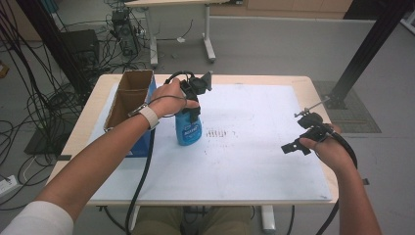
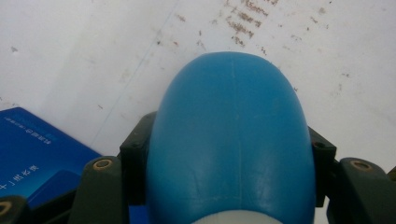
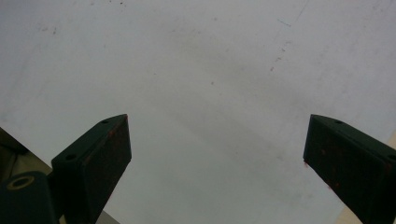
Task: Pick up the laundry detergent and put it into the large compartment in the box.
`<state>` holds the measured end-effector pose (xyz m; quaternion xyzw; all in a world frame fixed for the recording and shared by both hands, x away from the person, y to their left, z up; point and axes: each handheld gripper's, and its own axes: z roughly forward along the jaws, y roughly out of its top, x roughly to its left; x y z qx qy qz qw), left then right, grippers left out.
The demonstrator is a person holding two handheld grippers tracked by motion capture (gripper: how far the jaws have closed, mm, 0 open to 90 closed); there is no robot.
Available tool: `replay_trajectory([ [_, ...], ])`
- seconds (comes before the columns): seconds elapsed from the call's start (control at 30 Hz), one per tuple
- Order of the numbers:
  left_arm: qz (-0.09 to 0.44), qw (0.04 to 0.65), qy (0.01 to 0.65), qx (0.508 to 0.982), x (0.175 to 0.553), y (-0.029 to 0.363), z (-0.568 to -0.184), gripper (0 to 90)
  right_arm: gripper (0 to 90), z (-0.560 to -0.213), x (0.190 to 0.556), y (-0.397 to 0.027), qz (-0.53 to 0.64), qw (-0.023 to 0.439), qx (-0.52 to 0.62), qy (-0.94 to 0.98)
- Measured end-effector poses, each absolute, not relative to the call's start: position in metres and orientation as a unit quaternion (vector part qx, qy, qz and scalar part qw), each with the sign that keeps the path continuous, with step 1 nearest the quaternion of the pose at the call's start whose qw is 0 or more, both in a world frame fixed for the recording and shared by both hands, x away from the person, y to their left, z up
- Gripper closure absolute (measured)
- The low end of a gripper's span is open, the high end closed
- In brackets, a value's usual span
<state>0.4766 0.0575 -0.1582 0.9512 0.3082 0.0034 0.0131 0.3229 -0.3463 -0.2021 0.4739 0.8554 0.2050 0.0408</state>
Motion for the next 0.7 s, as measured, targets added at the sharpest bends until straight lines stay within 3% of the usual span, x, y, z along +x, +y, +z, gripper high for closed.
replay_trajectory([
  [0.7, 0.005, 0.015, 0.307, 0.952, 0.4757, 0.0578, -0.1584, 38.3, 7.6, -0.202, 0.3226, -0.3465, 0.205, 0.042, 0.473, 0.856],
])
